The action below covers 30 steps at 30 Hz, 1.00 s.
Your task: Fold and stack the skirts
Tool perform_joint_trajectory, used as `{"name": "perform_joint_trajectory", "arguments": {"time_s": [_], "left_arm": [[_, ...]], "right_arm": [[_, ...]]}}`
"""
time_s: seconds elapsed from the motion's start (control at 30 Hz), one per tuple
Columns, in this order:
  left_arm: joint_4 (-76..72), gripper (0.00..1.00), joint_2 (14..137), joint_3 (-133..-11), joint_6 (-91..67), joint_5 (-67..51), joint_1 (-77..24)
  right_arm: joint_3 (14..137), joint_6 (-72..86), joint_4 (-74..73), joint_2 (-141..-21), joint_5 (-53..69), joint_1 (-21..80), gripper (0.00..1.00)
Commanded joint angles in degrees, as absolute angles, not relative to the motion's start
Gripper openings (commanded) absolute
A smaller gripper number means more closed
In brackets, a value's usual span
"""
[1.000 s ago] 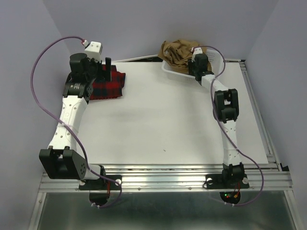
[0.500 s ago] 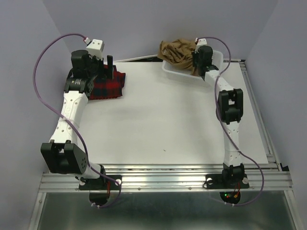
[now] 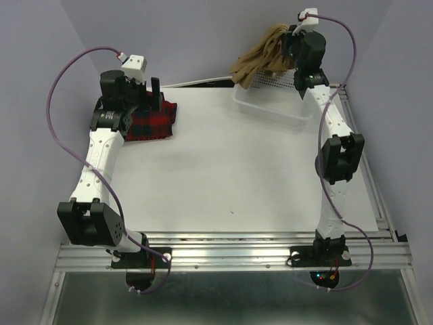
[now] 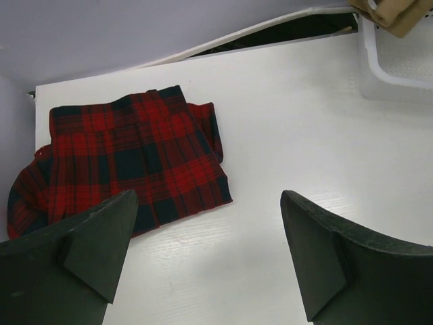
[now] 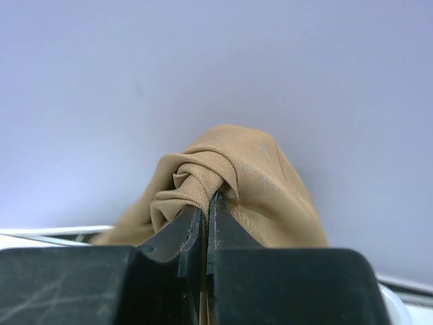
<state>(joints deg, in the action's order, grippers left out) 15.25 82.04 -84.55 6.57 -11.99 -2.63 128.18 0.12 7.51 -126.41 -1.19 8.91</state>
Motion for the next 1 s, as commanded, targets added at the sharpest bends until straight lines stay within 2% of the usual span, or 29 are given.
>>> {"name": "perform_joint_trajectory", "arguments": {"time_s": [0.0,0.2,0.57,0.77,0.97], "left_arm": [[13.10,0.99,80.51,-86.13,4.66,-12.48,-2.55],[11.69,0.99,79.89,-85.70,0.36,-18.45,1.93],[8.79,0.99,75.51,-80.34,0.17,-27.15,6.15],[10.71,0.98,72.34,-76.82,8.95,-30.93,6.15],[18.09,0.95,71.11,-74.53,19.67,-36.99,5.98]], "right_arm": [[135.42,6.49,16.00,-117.60,7.62,8.35,0.01],[135.62,12.47,14.86,-110.76,19.22,8.35,0.01],[131.05,27.40,13.98,-100.11,31.54,10.01,0.01],[115.69,34.44,9.78,-93.88,38.84,10.02,0.01],[84.51,33.68,3.96,-90.62,44.56,10.02,0.01]]}}
